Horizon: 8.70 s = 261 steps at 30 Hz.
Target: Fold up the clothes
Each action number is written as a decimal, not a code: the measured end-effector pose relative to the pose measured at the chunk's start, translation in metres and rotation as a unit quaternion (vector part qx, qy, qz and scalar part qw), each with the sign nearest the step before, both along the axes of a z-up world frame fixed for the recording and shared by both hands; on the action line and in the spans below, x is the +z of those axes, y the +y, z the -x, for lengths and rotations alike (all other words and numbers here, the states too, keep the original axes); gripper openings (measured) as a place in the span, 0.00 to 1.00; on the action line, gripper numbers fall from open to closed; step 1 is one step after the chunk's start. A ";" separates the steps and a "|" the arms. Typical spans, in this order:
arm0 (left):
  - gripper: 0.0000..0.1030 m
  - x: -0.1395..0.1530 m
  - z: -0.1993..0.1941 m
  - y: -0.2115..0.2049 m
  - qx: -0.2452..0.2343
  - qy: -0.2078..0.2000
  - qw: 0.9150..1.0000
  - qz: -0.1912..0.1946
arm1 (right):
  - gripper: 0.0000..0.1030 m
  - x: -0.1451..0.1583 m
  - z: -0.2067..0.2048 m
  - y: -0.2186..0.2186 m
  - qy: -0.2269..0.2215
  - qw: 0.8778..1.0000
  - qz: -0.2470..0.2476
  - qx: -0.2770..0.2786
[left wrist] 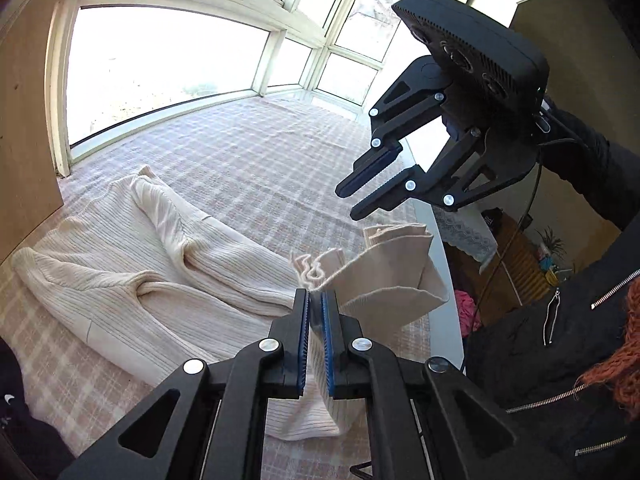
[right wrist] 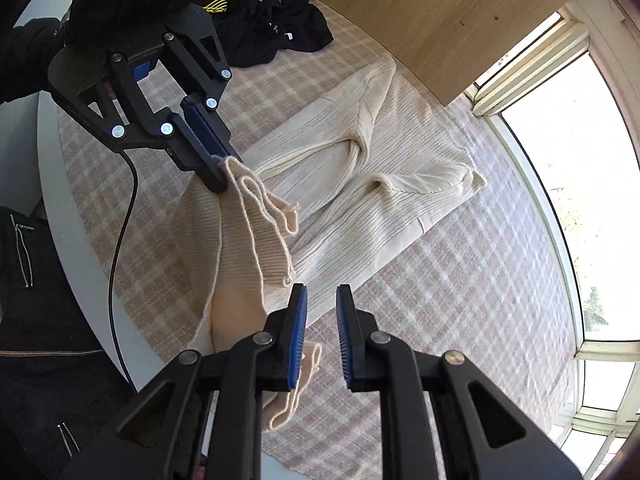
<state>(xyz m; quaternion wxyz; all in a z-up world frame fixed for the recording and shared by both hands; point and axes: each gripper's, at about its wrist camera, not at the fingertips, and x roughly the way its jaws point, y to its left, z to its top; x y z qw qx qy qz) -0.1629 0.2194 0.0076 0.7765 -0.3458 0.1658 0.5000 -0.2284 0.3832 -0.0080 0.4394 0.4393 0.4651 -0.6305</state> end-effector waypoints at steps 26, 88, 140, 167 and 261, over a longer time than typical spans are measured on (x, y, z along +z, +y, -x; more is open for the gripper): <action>0.43 -0.078 -0.062 0.020 -0.032 0.029 0.966 0.255 | 0.41 -0.134 -0.029 0.199 -0.202 0.960 0.119 -0.155; 0.32 -0.108 -0.075 0.021 -0.031 0.009 0.971 0.237 | 0.47 -0.157 -0.125 0.119 -0.151 0.980 0.113 -0.064; 0.09 -0.091 -0.089 0.000 0.049 0.055 0.976 0.205 | 0.13 -0.131 -0.084 0.065 -0.164 0.969 0.142 -0.118; 0.10 -0.107 0.186 0.110 0.222 0.050 0.958 0.172 | 0.13 -0.133 0.214 -0.077 -0.098 0.978 0.142 -0.118; 0.36 -0.095 0.230 0.060 0.304 -0.040 0.938 0.163 | 0.40 -0.141 0.265 0.005 -0.242 0.869 0.252 -0.351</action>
